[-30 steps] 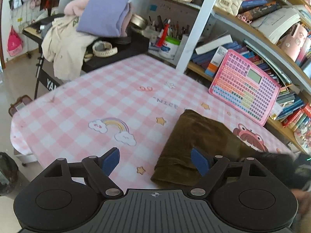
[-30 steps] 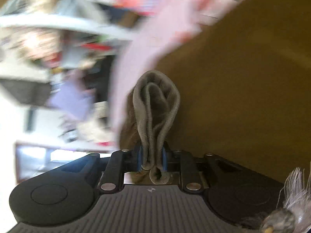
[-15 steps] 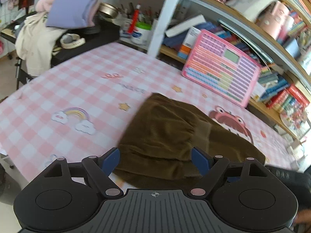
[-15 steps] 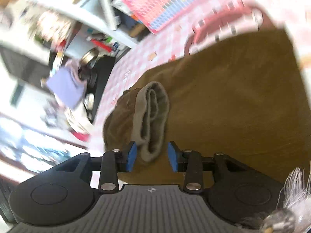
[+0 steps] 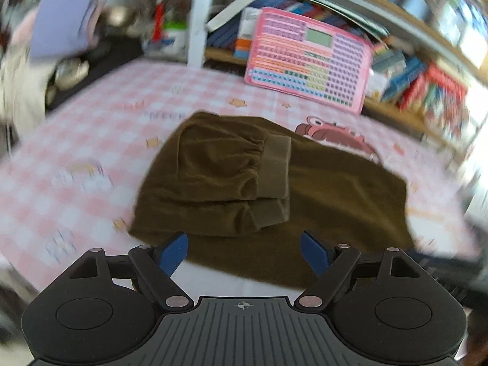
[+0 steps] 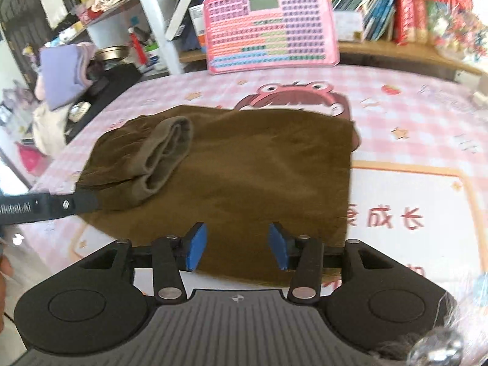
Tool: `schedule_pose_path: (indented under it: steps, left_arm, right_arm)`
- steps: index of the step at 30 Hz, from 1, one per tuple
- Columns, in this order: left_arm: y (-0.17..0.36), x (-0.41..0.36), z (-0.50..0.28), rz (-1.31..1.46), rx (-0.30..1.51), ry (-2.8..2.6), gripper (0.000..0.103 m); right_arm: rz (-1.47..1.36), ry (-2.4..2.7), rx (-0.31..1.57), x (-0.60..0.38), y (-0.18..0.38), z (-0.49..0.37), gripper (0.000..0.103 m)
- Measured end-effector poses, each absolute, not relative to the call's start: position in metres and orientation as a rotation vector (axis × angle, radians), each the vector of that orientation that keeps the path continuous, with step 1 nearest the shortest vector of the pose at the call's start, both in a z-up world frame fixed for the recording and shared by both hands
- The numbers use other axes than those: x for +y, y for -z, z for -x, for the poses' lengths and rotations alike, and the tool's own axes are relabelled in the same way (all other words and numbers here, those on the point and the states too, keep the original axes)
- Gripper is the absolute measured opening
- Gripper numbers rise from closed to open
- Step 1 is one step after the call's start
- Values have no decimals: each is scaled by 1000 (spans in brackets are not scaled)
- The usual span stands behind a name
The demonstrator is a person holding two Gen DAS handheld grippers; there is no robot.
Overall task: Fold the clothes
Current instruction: 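Release the cuff and raise both grippers above the trousers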
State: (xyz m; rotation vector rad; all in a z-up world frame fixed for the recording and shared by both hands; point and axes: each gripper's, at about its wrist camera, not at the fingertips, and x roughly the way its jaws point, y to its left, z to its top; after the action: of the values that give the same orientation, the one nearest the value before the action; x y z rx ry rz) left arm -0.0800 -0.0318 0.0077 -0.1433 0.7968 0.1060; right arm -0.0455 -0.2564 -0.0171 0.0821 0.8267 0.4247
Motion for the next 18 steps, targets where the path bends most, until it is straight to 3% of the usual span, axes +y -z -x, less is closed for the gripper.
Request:
schedule_pose_path:
  steps: [2, 5, 18]
  left_arm:
    - [-8, -32, 84, 111, 787, -95, 83]
    - [-6, -28, 93, 143, 774, -61, 84]
    - [6, -21, 109, 141, 762, 55, 88]
  right_arm:
    - [-75, -386, 826, -255, 14, 50, 50]
    - [-61, -330, 829, -252, 10, 61, 64]
    - [7, -148, 800, -241, 2, 110, 73]
